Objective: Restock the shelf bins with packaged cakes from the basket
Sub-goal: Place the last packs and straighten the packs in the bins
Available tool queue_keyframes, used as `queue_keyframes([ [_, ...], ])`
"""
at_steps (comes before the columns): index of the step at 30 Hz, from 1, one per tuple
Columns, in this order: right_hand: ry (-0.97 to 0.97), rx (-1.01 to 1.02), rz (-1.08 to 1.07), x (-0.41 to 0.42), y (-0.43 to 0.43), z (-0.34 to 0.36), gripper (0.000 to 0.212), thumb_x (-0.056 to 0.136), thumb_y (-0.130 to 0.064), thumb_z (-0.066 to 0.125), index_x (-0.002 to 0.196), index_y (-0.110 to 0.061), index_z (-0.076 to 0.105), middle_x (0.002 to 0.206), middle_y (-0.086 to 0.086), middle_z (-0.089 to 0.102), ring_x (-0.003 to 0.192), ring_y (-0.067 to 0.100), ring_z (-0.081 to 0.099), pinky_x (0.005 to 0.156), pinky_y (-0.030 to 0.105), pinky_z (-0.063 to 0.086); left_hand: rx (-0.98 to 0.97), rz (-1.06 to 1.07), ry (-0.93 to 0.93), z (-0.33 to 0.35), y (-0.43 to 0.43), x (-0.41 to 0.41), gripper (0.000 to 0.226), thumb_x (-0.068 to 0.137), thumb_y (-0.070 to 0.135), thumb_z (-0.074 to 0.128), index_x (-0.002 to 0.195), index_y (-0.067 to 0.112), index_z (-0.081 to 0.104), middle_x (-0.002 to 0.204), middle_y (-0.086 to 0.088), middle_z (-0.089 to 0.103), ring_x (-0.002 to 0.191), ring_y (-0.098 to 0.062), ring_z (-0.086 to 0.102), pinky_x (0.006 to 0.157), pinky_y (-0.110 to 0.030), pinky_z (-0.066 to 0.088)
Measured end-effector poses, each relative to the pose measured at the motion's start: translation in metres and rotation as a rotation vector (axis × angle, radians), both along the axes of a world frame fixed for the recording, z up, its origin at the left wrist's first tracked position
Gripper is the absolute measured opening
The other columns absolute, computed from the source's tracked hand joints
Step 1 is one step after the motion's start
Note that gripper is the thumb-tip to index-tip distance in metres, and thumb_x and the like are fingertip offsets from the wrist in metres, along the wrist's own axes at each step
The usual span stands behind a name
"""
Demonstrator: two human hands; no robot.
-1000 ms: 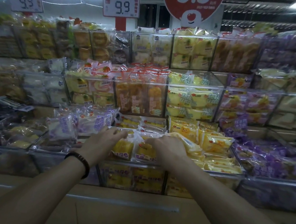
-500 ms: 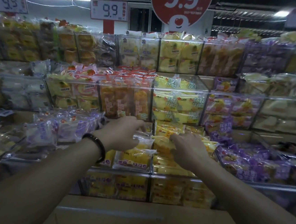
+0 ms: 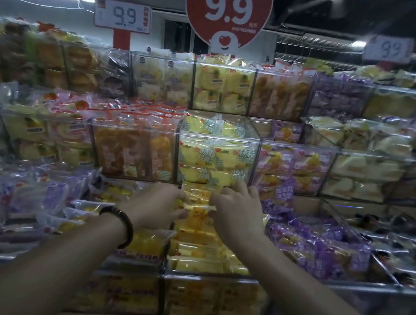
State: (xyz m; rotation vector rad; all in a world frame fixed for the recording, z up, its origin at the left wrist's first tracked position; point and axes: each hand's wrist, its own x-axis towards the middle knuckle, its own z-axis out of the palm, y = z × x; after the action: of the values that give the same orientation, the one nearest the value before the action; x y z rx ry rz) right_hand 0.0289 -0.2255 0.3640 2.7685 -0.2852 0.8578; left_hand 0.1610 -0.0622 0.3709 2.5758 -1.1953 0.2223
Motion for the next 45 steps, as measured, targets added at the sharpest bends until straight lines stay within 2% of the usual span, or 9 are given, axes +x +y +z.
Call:
queue_keyframes([
  [8,0.074,0.285,0.236,0.004,-0.049,0.003,0.028,0.103,-0.038,0.059,0.129,-0.033,0.069,0.129,-0.011,0.067,0.121,0.014,0.058,0.105,0.041,0.05,0.124,0.019,-0.115,-0.001,-0.01,0.006,0.047,0.097,0.059,0.065,0.139,0.038,0.064,0.137,0.006,0.057,0.128,-0.019,0.052,0.105,-0.044,0.051],
  [13,-0.002,0.439,0.167,0.017,-0.108,0.018,0.02,0.093,-0.015,0.061,0.086,-0.032,0.07,0.09,-0.014,0.07,0.087,0.012,0.066,0.077,0.036,0.059,-0.121,-0.104,0.006,0.019,-0.012,0.018,0.044,0.084,0.051,0.074,0.127,0.046,0.065,0.121,0.024,0.055,0.112,0.0,0.056,0.095,-0.033,0.056],
  [16,0.043,0.459,0.209,0.027,-0.129,0.022,0.019,0.093,-0.012,0.069,0.098,-0.029,0.077,0.094,-0.014,0.072,0.087,0.002,0.066,0.082,0.031,0.062,-0.241,-0.133,0.006,0.029,-0.03,0.029,0.017,0.092,0.038,0.075,0.108,0.045,0.071,0.113,0.024,0.061,0.104,0.001,0.06,0.089,-0.026,0.055],
  [20,0.204,0.383,0.249,0.048,-0.138,0.024,0.025,0.091,-0.007,0.075,0.108,-0.025,0.078,0.101,-0.012,0.073,0.091,0.003,0.067,0.085,0.028,0.062,-0.182,-0.143,-0.004,0.028,-0.065,0.048,0.014,0.098,0.031,0.073,0.109,0.039,0.075,0.107,0.023,0.067,0.097,0.004,0.063,0.079,-0.018,0.054],
  [27,0.286,0.184,0.319,0.075,-0.148,0.023,0.027,0.088,-0.02,0.079,0.113,-0.03,0.079,0.1,-0.015,0.076,0.087,-0.001,0.07,0.075,0.026,0.064,-0.093,-0.156,0.003,0.014,-0.101,0.087,0.022,0.091,0.039,0.081,0.113,0.035,0.079,0.103,0.023,0.074,0.096,0.005,0.069,0.087,-0.026,0.063],
  [30,0.29,0.126,0.336,0.081,-0.155,0.018,0.029,0.086,-0.032,0.079,0.115,-0.039,0.076,0.098,-0.021,0.075,0.084,-0.003,0.07,0.073,0.027,0.064,-0.144,-0.188,-0.026,0.005,-0.103,0.094,0.02,0.089,0.043,0.083,0.109,0.04,0.079,0.099,0.026,0.074,0.091,0.009,0.068,0.084,-0.022,0.061],
  [36,0.294,0.208,0.38,0.09,-0.162,0.012,0.038,0.088,-0.029,0.083,0.122,-0.044,0.073,0.106,-0.023,0.075,0.09,-0.006,0.07,0.08,0.022,0.063,-0.098,-0.229,-0.01,0.003,-0.101,0.102,0.04,0.085,0.045,0.087,0.122,0.05,0.073,0.112,0.035,0.069,0.102,0.017,0.062,0.088,-0.007,0.051],
  [41,0.254,0.261,0.399,0.092,-0.162,-0.001,0.03,0.089,-0.026,0.082,0.116,-0.036,0.077,0.098,-0.019,0.076,0.086,-0.001,0.071,0.077,0.029,0.065,-0.108,-0.255,0.059,0.001,-0.1,0.1,0.04,0.086,0.034,0.087,0.117,0.055,0.074,0.119,0.034,0.069,0.108,0.012,0.064,0.097,-0.02,0.057],
  [45,0.218,0.276,0.396,0.085,-0.159,0.0,0.03,0.089,-0.028,0.082,0.117,-0.037,0.077,0.101,-0.015,0.077,0.086,-0.001,0.071,0.076,0.029,0.065,-0.106,-0.254,0.081,0.002,-0.099,0.1,0.039,0.086,0.028,0.087,0.113,0.054,0.077,0.116,0.03,0.073,0.103,0.007,0.068,0.092,-0.025,0.061],
])
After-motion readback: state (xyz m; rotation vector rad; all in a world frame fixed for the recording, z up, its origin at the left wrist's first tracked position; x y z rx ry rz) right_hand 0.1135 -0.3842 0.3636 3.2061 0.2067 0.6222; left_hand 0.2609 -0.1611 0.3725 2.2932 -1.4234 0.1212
